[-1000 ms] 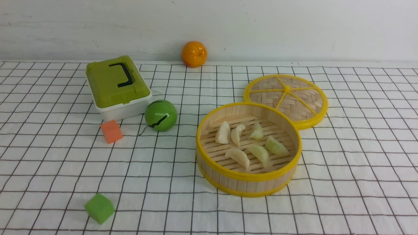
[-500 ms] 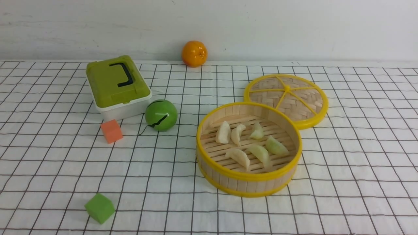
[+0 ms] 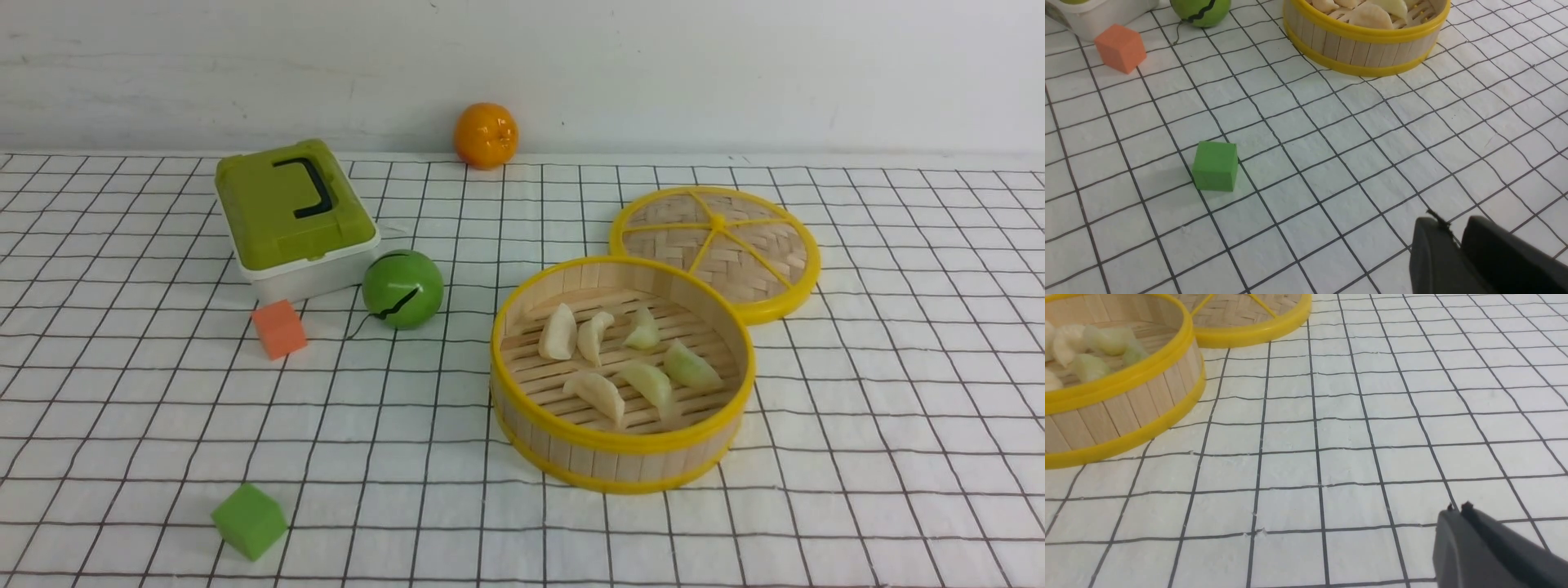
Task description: Put the dumplings into the steamer on the table with the white tablecloth.
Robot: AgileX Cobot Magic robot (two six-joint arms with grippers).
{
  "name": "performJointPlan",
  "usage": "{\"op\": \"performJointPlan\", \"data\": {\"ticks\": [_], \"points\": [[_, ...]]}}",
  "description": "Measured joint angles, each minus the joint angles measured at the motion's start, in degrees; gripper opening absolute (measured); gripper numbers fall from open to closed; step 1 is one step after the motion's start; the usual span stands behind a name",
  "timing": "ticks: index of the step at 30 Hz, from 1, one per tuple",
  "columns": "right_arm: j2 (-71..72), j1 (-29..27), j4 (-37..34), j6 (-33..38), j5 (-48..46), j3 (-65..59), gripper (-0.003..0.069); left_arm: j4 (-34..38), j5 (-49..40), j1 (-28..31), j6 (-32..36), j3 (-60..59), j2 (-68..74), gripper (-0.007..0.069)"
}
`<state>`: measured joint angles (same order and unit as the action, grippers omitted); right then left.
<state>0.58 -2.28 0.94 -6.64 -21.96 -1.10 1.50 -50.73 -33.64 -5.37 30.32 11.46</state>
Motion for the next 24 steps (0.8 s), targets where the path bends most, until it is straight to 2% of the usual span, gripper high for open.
{"op": "performJointPlan", "data": {"ticks": [19, 24], "points": [[0.0, 0.0, -0.1, 0.0, 0.0, 0.0, -0.0003, 0.0, 0.1, 0.0, 0.0, -0.1, 0.0, 0.0121], [0.0, 0.0, -0.1, 0.0, 0.0, 0.0, 0.0, 0.3, 3.7, 0.2, 0.0, -2.8, -0.2, 0.0124]]}}
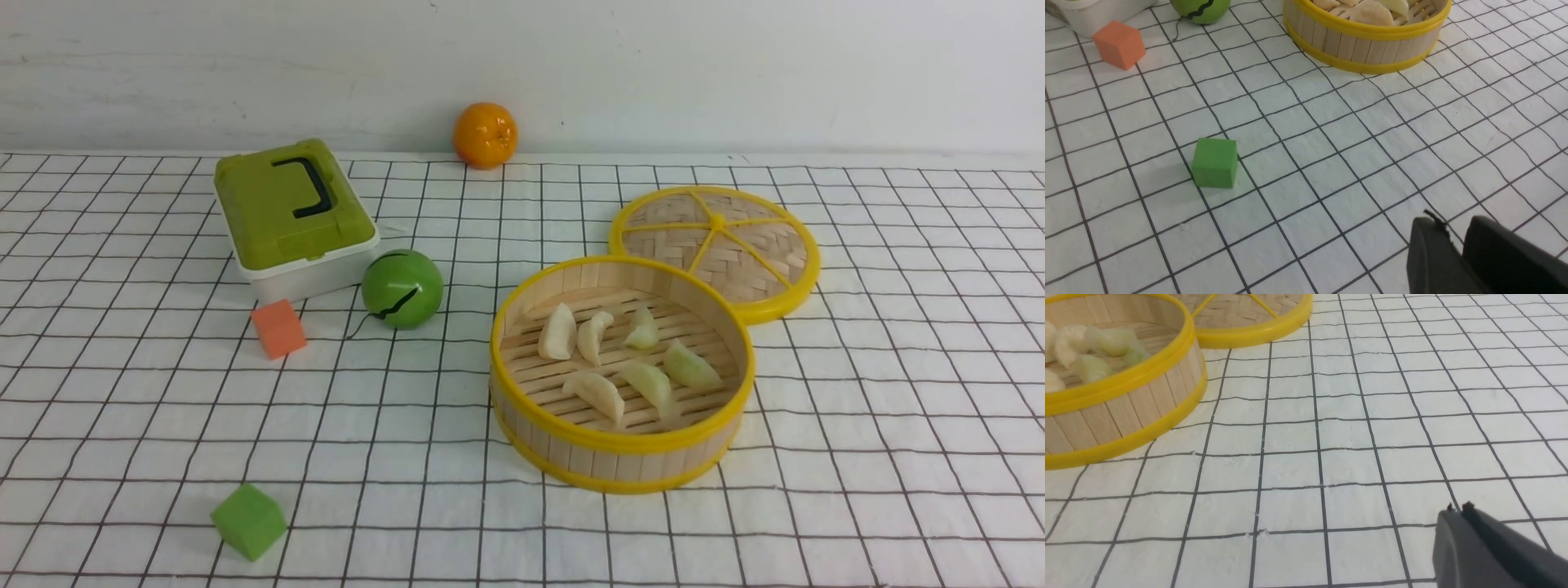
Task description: Put the dumplings into the steamer on the table with the white tablecloth.
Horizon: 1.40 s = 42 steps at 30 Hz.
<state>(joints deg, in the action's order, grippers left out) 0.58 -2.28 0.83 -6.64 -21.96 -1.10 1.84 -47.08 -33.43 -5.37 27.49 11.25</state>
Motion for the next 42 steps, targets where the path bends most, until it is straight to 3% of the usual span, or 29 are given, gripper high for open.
{"op": "performJointPlan", "data": {"ticks": [6, 10, 15, 18, 23, 32, 42], "points": [[0.0, 0.0, -0.1, -0.2, 0.0, 0.0, 0.0004, 0.3, 17.1, 6.0, 0.0, -7.1, -2.4, 0.0067], [0.0, 0.0, -0.1, -0.3, 0.0, 0.0, 0.0009, 1.5, 31.0, 14.4, 0.0, -14.7, -5.3, -0.0013], [0.0, 0.0, -0.1, -0.3, 0.0, 0.0, 0.0014, 2.2, 42.7, 26.8, -2.3, -24.9, -10.1, -0.0013], [0.0, 0.0, -0.1, -0.4, 0.0, 0.0, 0.002, 0.1, 42.1, 33.1, -6.3, -28.4, -11.8, -0.0013], [0.0, 0.0, -0.1, -0.4, 0.0, 0.0, 0.0027, -4.2, 37.5, 38.2, -11.1, -29.1, -11.8, -0.0013], [0.0, 0.0, -0.1, -0.4, 0.0, 0.0, 0.0042, -4.4, 27.6, 38.4, -5.3, -29.2, -11.8, -0.0013], [0.0, 0.0, -0.2, -0.4, 0.0, 0.0, 0.0052, -4.3, 27.2, 38.4, -4.6, -29.2, -11.8, -0.0013]]}}
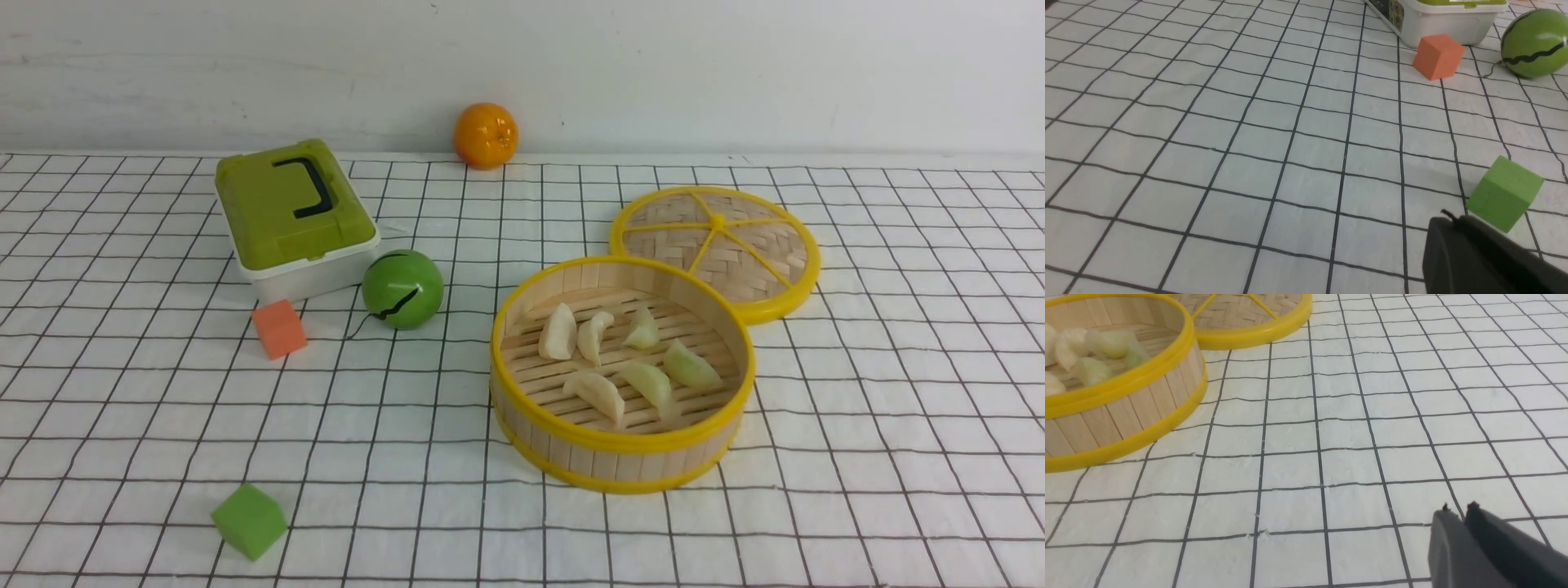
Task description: Put the dumplings into the steamer on the table with the white tablecloth.
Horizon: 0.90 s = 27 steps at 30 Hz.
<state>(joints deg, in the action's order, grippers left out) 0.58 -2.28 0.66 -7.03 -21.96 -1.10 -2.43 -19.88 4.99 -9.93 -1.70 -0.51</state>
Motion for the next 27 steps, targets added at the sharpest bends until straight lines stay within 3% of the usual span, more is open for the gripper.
{"op": "performJointPlan", "data": {"ticks": [6, 11, 27], "points": [[0.0, 0.0, 0.0, 0.0, 0.0, 0.0, 0.0061, 0.0, -0.1, -0.3, 0.0, 0.0, 0.0, -0.0013], [0.0, 0.0, 0.0, 0.0, 0.0, 0.0, 0.007, 0.0, -0.6, -3.8, 0.0, 0.0, 0.0, -0.0013], [0.0, 0.0, 0.0, 0.0, 0.0, 0.0, 0.0092, 0.0, -0.7, -4.1, 0.0, 0.0, 0.0, -0.0013]]}}
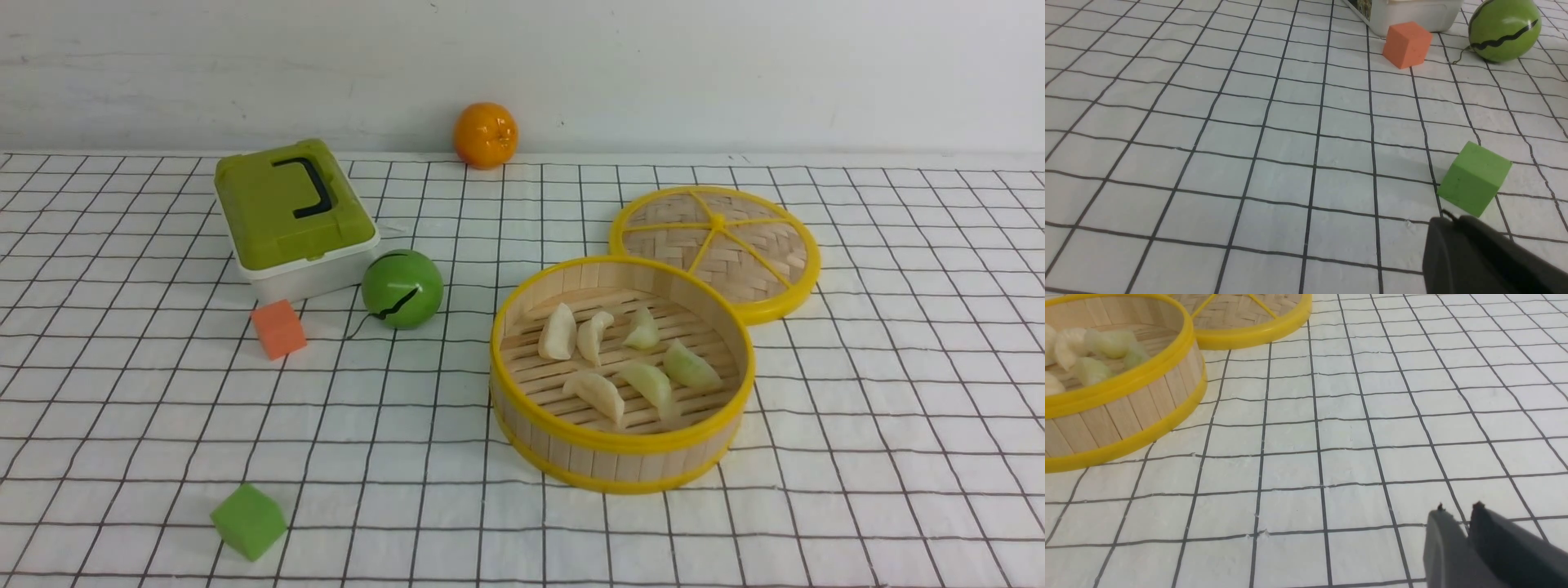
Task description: Put the dumplings into the steamer on the table with the white tablecloth.
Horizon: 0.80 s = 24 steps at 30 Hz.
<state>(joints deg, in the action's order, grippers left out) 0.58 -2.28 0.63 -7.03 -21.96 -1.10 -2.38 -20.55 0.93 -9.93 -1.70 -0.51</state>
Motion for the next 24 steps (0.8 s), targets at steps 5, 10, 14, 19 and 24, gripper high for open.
{"op": "performJointPlan", "data": {"ticks": [5, 10, 14, 19, 24], "points": [[0.0, 0.0, 0.0, 0.0, 0.0, 0.0, 0.0093, 0.0, 0.0, 0.0, 0.0, 0.0, 0.0, -0.0013], [0.0, 0.0, 0.0, 0.0, 0.0, 0.0, 0.0099, 0.0, 0.0, 0.0, 0.0, 0.0, 0.0, -0.0013], [0.0, 0.0, 0.0, 0.0, 0.0, 0.0, 0.0104, 0.0, 0.1, 0.0, 0.0, 0.0, 0.0, -0.0013], [0.0, 0.0, 0.0, 0.0, 0.0, 0.0, 0.0108, 0.0, 0.1, 0.0, 0.0, 0.0, 0.0, -0.0013], [0.0, 0.0, 0.0, 0.0, 0.0, 0.0, 0.0113, 0.0, 0.1, 0.0, 0.0, 0.0, 0.0, -0.0013]]}}
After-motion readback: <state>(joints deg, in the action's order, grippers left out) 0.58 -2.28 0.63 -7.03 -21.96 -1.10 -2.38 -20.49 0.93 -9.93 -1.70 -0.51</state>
